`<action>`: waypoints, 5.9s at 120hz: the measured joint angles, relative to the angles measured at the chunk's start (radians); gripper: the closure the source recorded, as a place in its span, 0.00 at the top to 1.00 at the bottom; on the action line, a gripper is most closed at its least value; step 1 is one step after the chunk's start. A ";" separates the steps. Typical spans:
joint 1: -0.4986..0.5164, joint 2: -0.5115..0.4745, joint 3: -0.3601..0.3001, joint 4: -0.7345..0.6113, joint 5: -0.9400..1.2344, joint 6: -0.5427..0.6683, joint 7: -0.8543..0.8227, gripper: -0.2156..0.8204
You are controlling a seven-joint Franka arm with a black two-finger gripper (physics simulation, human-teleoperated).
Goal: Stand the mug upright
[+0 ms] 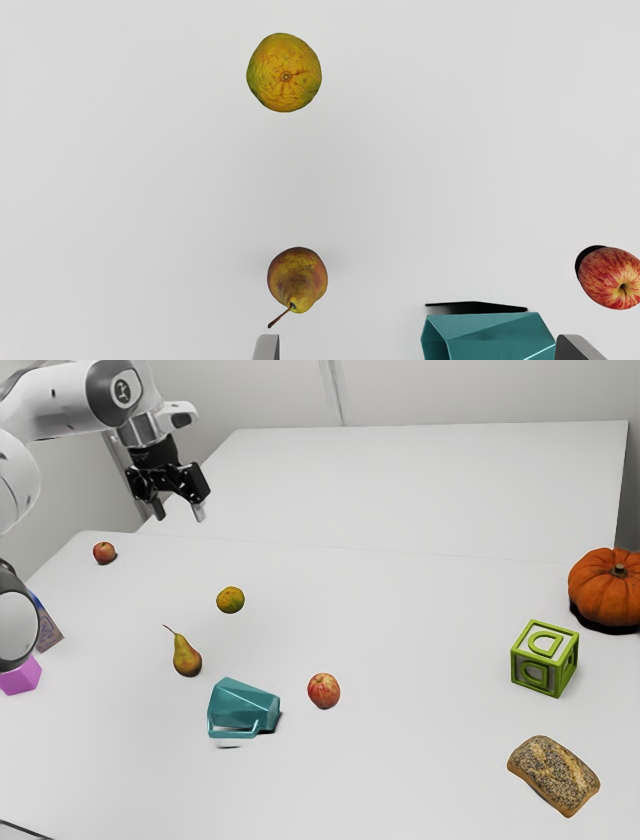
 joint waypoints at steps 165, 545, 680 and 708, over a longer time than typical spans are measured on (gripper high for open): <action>-0.088 -0.534 0.087 -1.184 -0.424 0.645 0.041 0.79; -0.291 -0.221 0.099 -0.765 -0.009 0.587 0.440 0.06; -0.316 -0.159 0.099 -0.826 0.065 0.740 0.199 0.26; -0.315 -0.161 0.099 -0.825 0.063 0.742 0.186 0.41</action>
